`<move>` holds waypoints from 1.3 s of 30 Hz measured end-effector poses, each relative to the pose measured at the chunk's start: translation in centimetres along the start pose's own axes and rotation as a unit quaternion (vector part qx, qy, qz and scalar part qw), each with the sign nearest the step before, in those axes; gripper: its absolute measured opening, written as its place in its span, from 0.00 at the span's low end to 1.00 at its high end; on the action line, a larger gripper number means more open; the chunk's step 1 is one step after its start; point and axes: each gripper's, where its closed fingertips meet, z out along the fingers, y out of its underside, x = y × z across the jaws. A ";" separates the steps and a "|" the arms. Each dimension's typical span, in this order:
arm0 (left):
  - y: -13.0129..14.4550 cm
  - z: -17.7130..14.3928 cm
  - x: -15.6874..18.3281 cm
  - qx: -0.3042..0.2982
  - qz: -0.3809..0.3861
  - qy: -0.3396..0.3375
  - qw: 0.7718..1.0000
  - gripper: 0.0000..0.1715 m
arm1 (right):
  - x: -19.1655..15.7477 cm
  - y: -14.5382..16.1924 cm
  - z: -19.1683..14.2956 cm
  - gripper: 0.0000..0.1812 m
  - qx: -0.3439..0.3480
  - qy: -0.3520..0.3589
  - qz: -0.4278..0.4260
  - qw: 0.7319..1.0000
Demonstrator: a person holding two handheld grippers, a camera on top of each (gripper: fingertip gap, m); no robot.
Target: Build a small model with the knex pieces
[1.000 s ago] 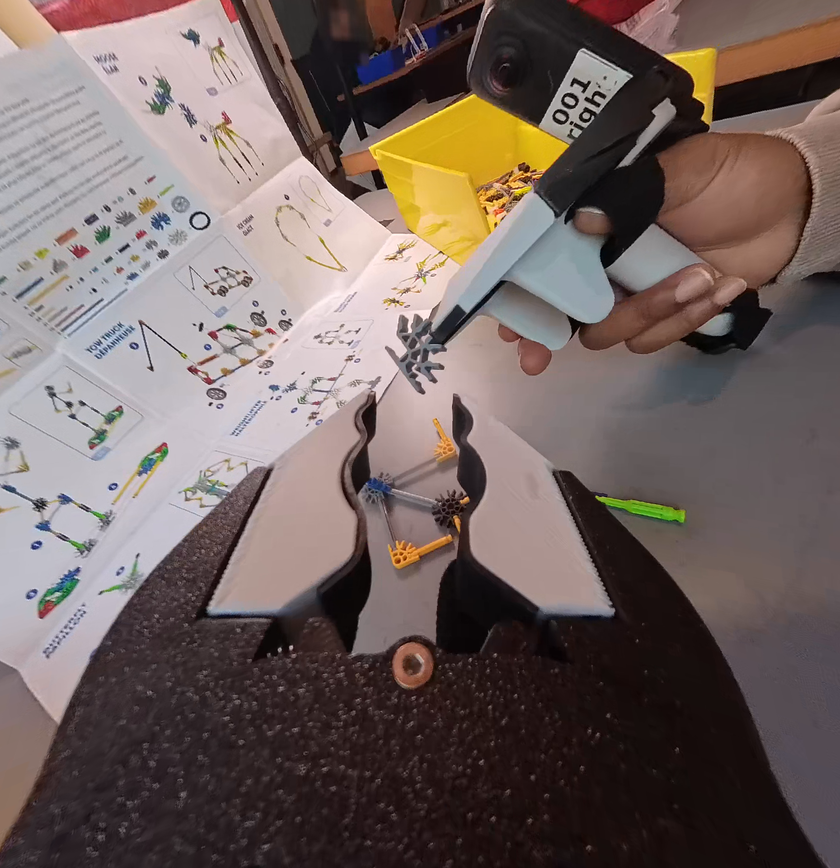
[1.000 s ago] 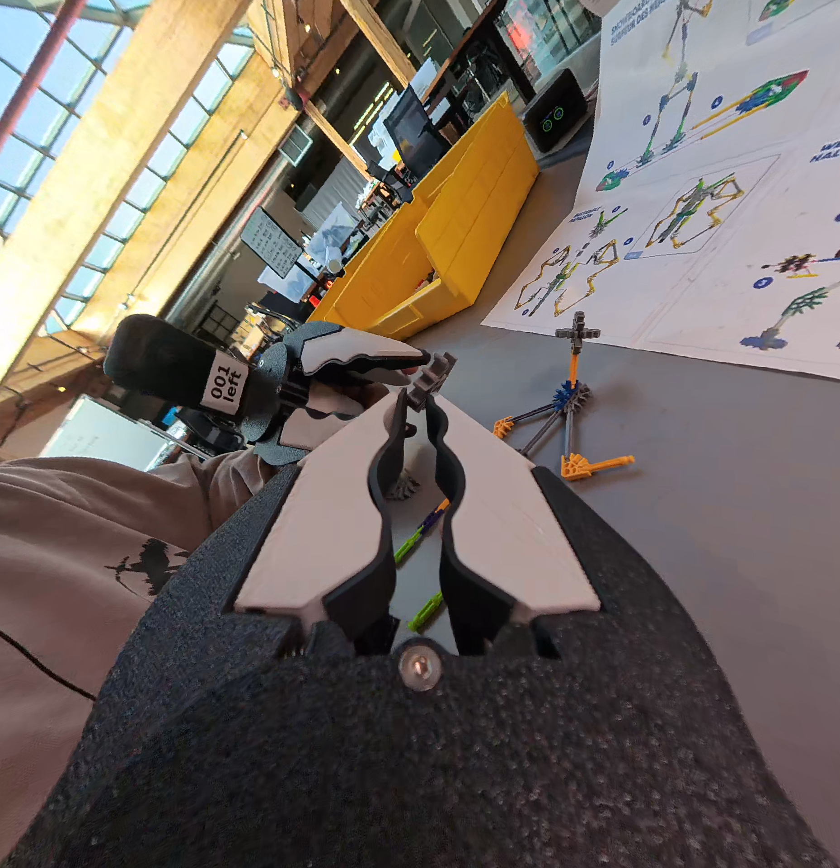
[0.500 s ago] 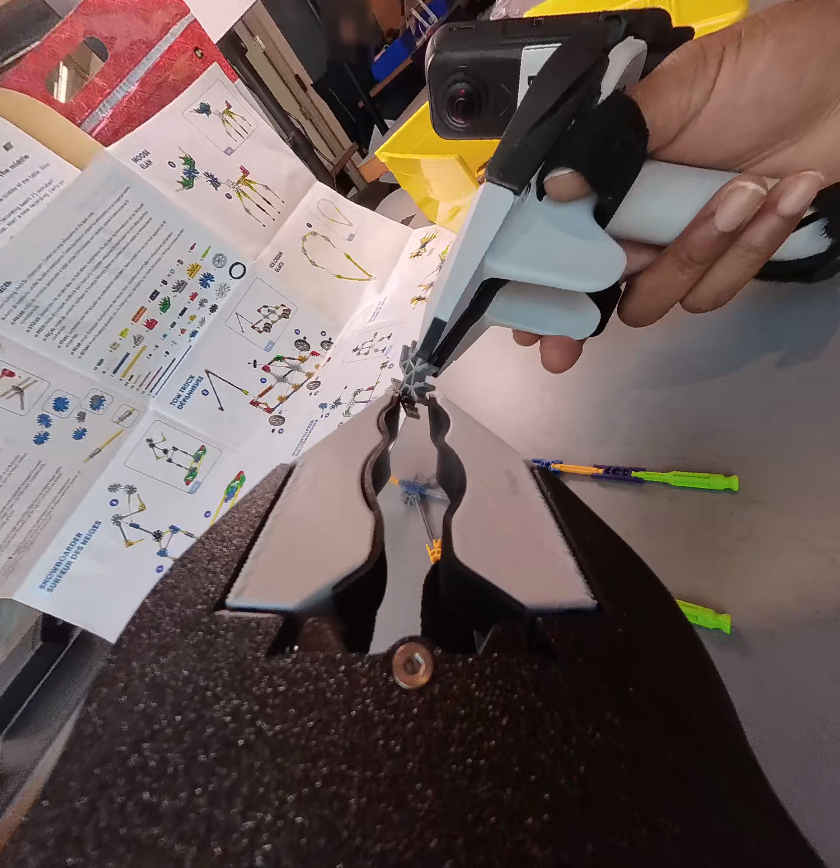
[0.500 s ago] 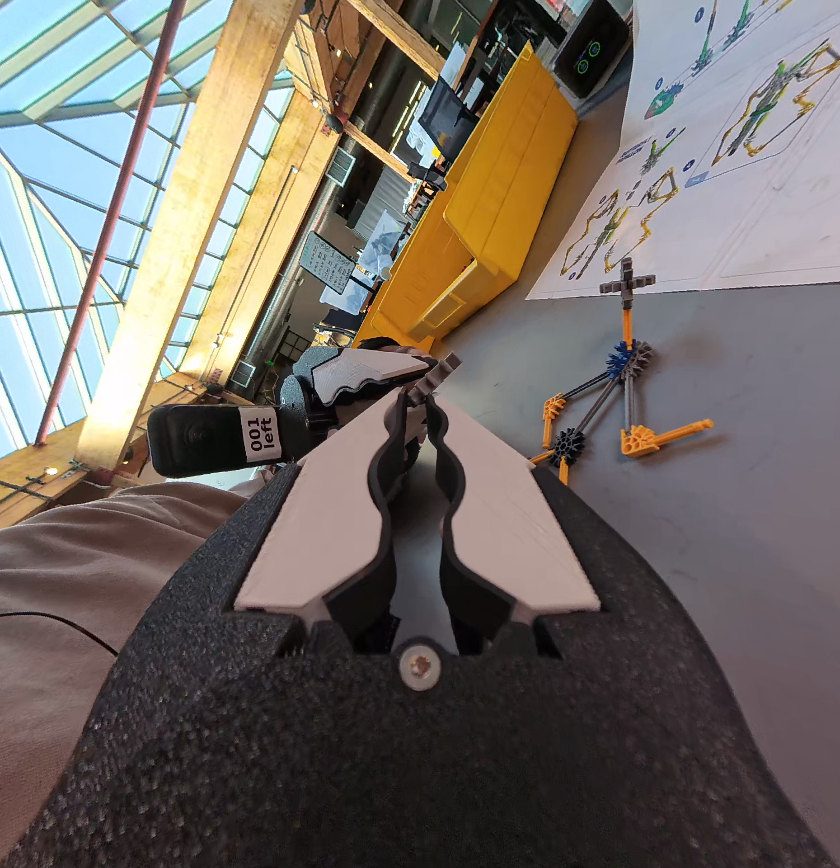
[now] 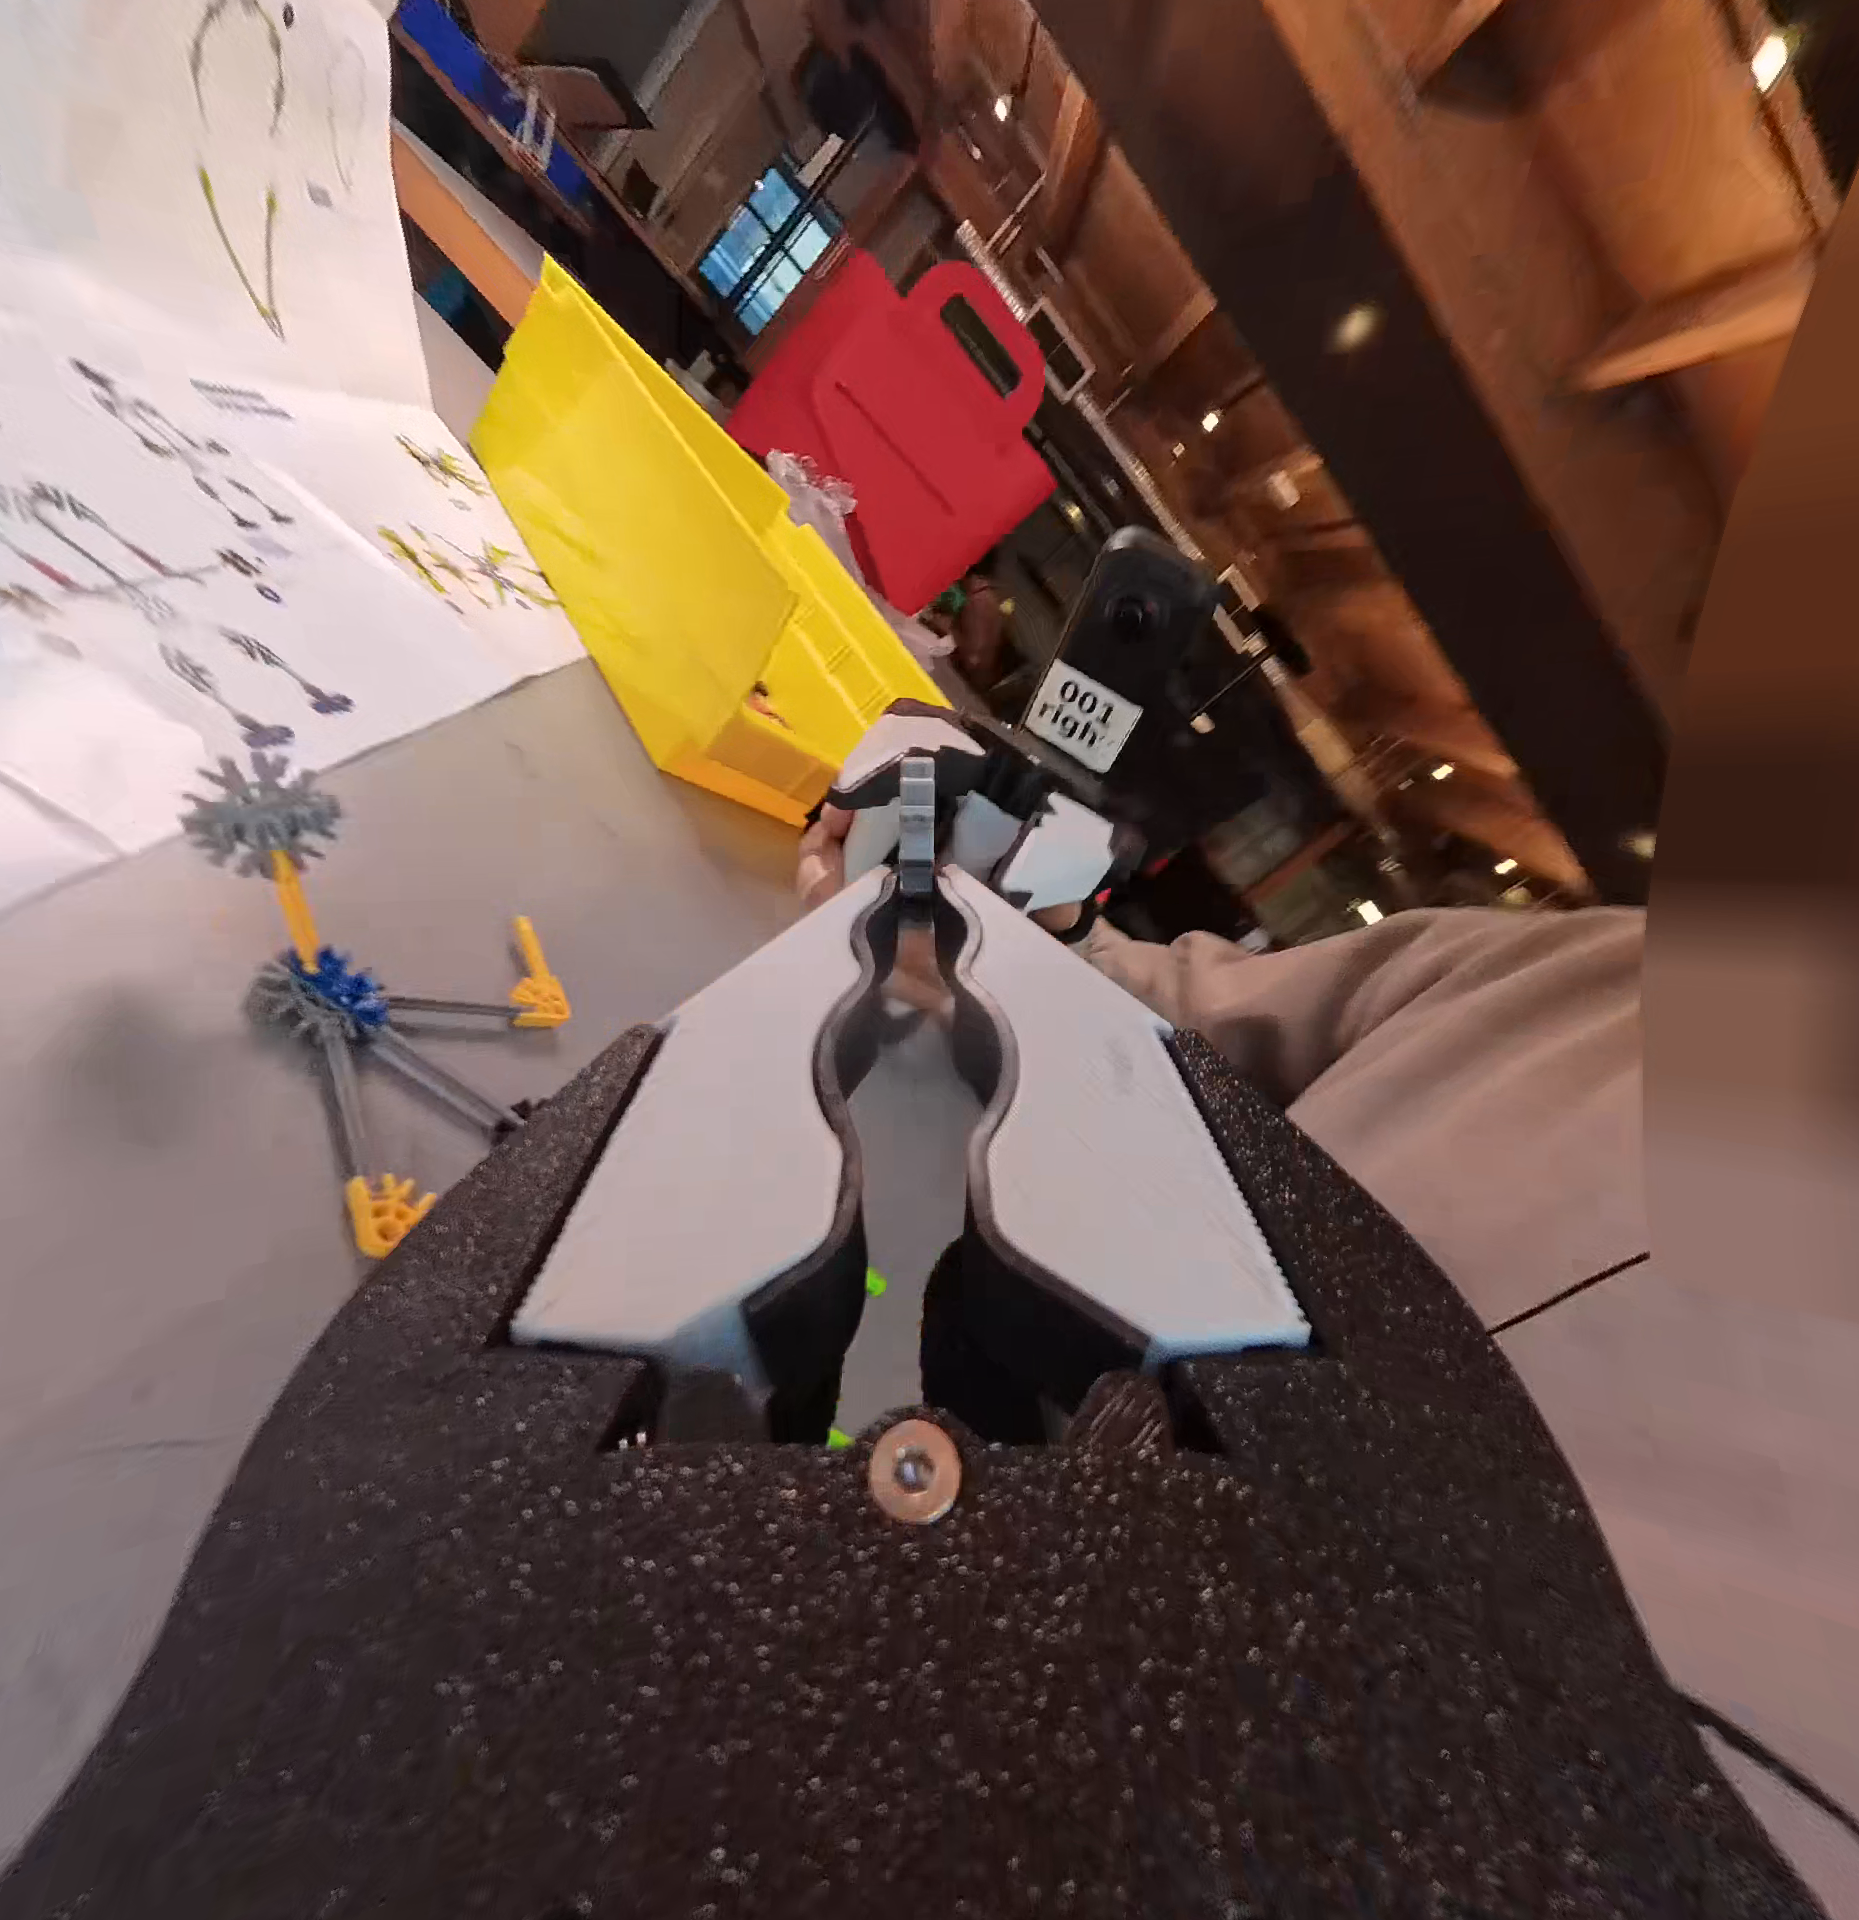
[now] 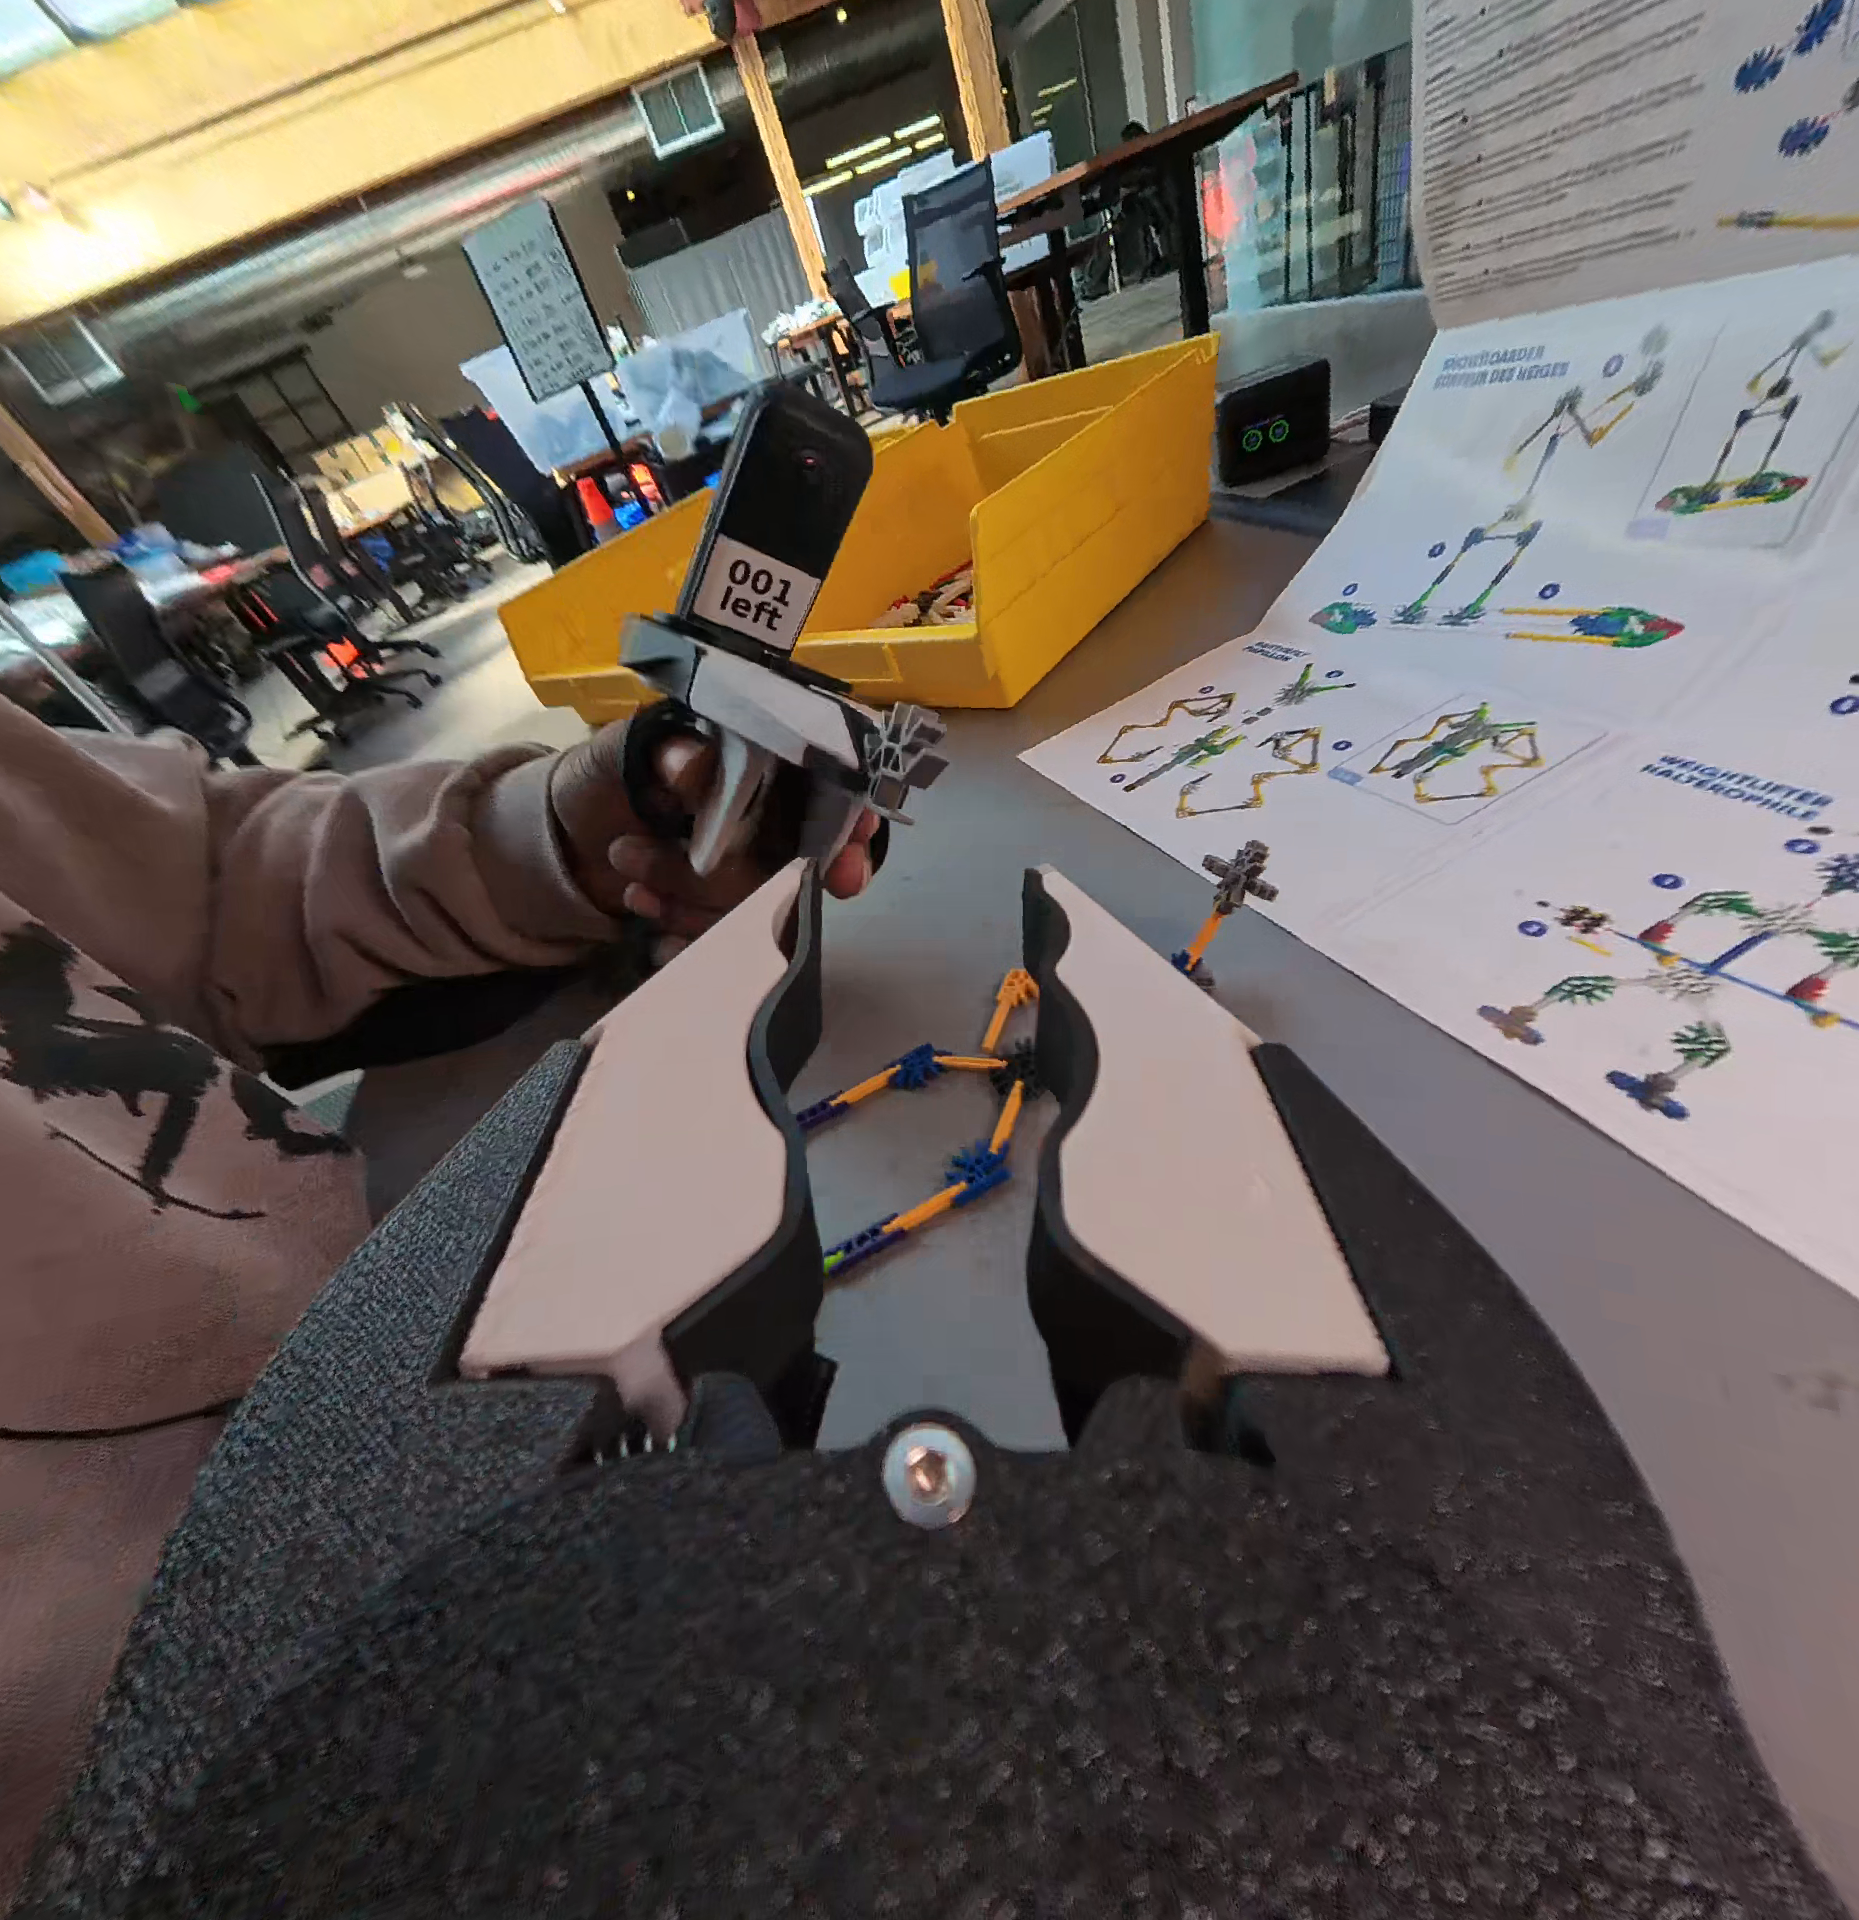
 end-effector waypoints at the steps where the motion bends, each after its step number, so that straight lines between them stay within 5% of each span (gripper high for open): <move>1: -0.2 -0.1 0.0 0.011 -0.046 0.021 0.999 0.03 | 0.2 0.3 0.1 0.23 -0.009 0.011 -0.029 0.999; 6: -0.4 -0.4 -0.1 0.028 -0.152 0.074 0.985 0.03 | 0.1 1.5 0.5 0.28 -0.041 0.041 -0.130 0.990; 17: 4.4 1.0 -0.9 -0.099 -0.139 0.017 0.985 0.03 | -0.1 3.0 0.4 0.22 -0.092 0.073 -0.299 0.947; 24: 5.4 1.2 -1.0 -0.128 -0.130 0.005 0.983 0.03 | -0.8 4.7 0.5 0.12 -0.137 0.059 -0.351 0.924; 30: 5.9 0.9 -0.5 -0.185 0.066 -0.034 0.980 0.15 | -2.8 8.3 -1.3 0.12 -0.249 -0.063 -0.235 0.937; 35: 9.3 -0.2 -0.6 -0.307 0.240 -0.053 0.919 0.15 | -5.6 11.0 -2.2 0.12 -0.319 -0.133 -0.201 0.917; 39: 12.2 -0.3 -0.3 -0.372 0.274 -0.041 0.886 0.15 | -6.1 12.1 -2.2 0.12 -0.353 -0.123 -0.198 0.906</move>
